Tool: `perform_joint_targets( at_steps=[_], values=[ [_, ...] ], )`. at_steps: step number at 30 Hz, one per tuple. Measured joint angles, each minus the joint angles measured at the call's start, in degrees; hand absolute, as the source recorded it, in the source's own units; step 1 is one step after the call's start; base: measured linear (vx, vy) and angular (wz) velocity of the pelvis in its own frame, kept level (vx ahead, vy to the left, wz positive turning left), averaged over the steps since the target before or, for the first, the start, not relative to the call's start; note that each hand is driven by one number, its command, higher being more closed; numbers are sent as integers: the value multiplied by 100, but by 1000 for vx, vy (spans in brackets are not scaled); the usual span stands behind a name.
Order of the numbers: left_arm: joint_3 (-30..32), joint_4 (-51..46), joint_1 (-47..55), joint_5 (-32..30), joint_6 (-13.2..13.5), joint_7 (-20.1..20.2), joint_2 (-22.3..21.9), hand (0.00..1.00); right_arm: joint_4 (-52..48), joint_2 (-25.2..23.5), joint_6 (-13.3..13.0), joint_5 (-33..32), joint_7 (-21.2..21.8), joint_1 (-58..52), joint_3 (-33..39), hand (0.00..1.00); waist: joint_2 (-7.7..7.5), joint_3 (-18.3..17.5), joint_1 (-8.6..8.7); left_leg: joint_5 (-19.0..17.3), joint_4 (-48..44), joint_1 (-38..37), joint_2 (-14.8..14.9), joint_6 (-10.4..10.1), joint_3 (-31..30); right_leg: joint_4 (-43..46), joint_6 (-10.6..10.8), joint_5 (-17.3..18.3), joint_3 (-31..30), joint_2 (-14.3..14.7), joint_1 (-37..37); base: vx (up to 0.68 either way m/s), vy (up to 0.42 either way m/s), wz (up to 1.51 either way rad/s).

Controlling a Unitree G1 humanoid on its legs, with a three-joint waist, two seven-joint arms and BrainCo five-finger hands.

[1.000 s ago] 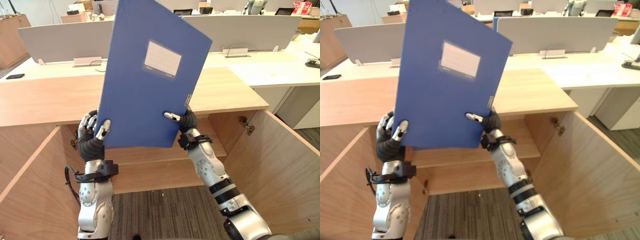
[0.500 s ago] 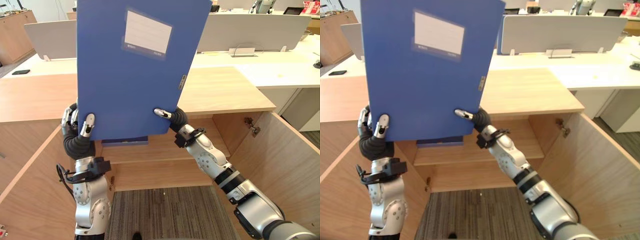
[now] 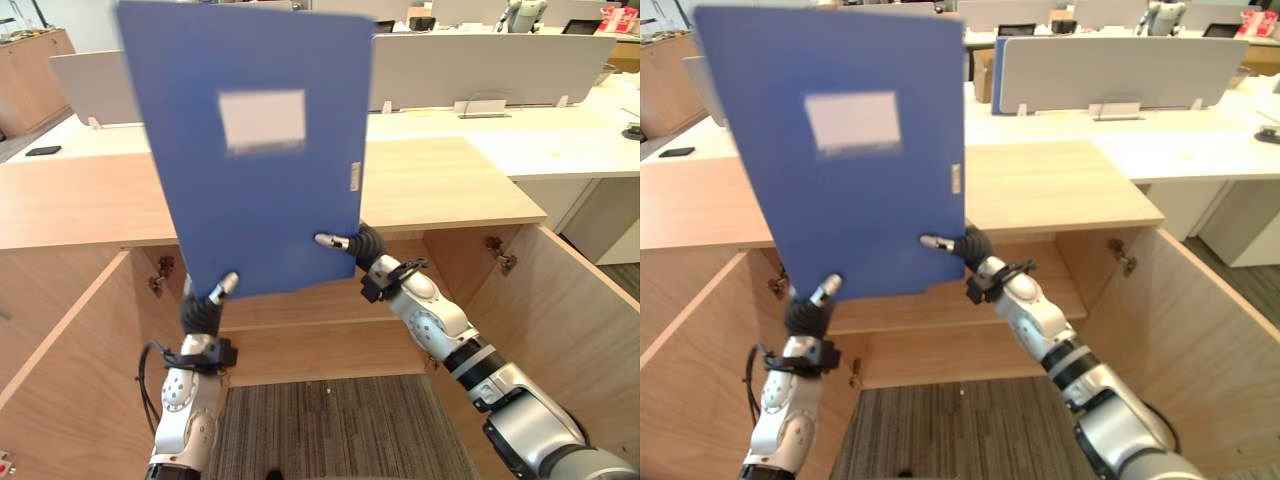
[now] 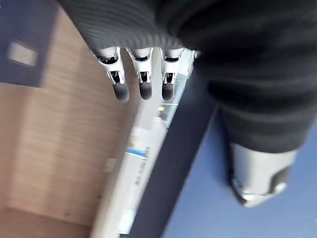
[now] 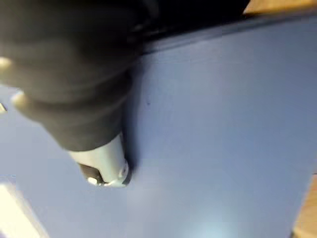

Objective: Walk over to the cabinet, pick up the folder, carry it to the office cabinet, place the folder inside the office cabinet, then close the office cabinet door

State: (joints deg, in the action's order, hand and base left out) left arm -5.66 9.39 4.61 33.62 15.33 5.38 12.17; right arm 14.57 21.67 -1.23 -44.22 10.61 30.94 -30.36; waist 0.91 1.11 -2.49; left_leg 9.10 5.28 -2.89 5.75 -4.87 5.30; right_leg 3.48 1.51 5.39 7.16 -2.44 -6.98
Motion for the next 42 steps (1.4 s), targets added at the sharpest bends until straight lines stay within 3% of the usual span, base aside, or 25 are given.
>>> perform_joint_targets(
  at_steps=[2, 5, 6, 8, 11, 14, 18, 22, 26, 30, 33, 39, 42],
  values=[
    [-521, 389, 20, -358, -265, 280, 7, 0, -568, 11, 65, 495, -13, -520, 404, 100, -1, 3, 2, -4, 2, 7, 49, -28, 19, -18, -9, -7, -22, 31, 8, -1, -36, -7],
    [-669, 1014, 39, -221, -416, 530, -320, 0, -1079, -91, 57, 1297, -78, -915, 927, 100, 5, 2, 10, -10, 1, 11, 96, -53, 38, -14, -17, -11, -43, 61, 20, 23, -35, -7],
    [-471, 1840, -44, -262, -722, 558, -507, 0, -1428, -330, -30, 1698, -164, -1160, 1297, 100, 16, 0, 67, -19, 1, 11, 130, -68, 67, -18, -19, -10, -80, 94, 38, 18, -43, -13],
    [-183, 2749, 54, -275, -1050, 492, -595, 0, -1868, -725, -177, 2102, -252, -1341, 1629, 100, 15, 3, 217, -40, -3, 15, 177, -96, 133, -15, -21, -8, -147, 138, 84, 36, -53, -20],
    [254, 3611, 312, -252, -1316, 377, -766, 0, -2177, -943, -514, 2997, -499, -1512, 2157, 100, 11, 6, 242, -59, -21, 11, 188, -121, 152, -17, -35, 2, -166, 148, 91, 47, -31, -6],
    [785, 3862, 401, -235, -1338, 291, -800, 0, -2097, -912, -531, 3635, -616, -1731, 2230, 100, 3, 12, 205, -66, -21, -18, 183, -127, 147, -17, -36, 3, -159, 147, 51, 2, -1, 1],
    [1361, 4182, 484, -460, -1316, 238, -733, 0, -1817, -709, -478, 4331, -390, -2129, 1902, 100, -9, 20, 197, -70, 1, -27, 159, -126, 111, -15, -31, 7, -130, 123, 26, -15, 8, 4],
    [1749, 4517, 633, -1332, -1311, 174, -718, 0, -1811, -61, -495, 5196, -258, -2188, 1447, 100, -23, 29, 198, -79, 3, -24, 127, -114, 85, -12, -16, 16, -110, 87, 20, -6, 10, 3],
    [1913, 4768, 734, -2055, -1312, 51, -673, 0, -1458, 776, -742, 6239, -235, -2162, 751, 100, -38, 39, 173, -91, 3, -11, 89, -95, 56, -17, 13, 36, -85, 50, 16, 12, 8, 4],
    [2004, 4925, 762, -2529, -1313, -55, -585, 0, -171, 1562, -949, 7833, -177, -1860, -275, 100, -100, 102, 91, -99, 3, 25, 48, -80, 19, -27, 24, 44, -48, 19, 24, 20, 5, 5],
    [2030, 4967, 753, -2666, -1317, -121, -579, 0, 373, 1775, -948, 8476, -155, -1793, -296, 100, -114, 158, 81, -94, 2, 90, 33, -76, -17, -42, 23, 44, -9, 12, 69, 23, -3, 6],
    [1907, 4952, 735, -2970, -1307, -173, -581, 0, 1439, 1838, -784, 8530, -180, -1308, -214, 100, -69, 266, 141, -94, 2, 90, -7, -74, -115, -83, 30, 55, 80, 12, 4, 21, -12, 7],
    [1765, 4933, 728, -3043, -1292, -205, -577, 0, 2090, 1643, -600, 8113, -208, -1244, 469, 100, -19, 332, 127, -92, 3, 96, -30, -71, -166, -81, 38, 67, 134, -5, -14, 5, 0, 10]
  ],
)
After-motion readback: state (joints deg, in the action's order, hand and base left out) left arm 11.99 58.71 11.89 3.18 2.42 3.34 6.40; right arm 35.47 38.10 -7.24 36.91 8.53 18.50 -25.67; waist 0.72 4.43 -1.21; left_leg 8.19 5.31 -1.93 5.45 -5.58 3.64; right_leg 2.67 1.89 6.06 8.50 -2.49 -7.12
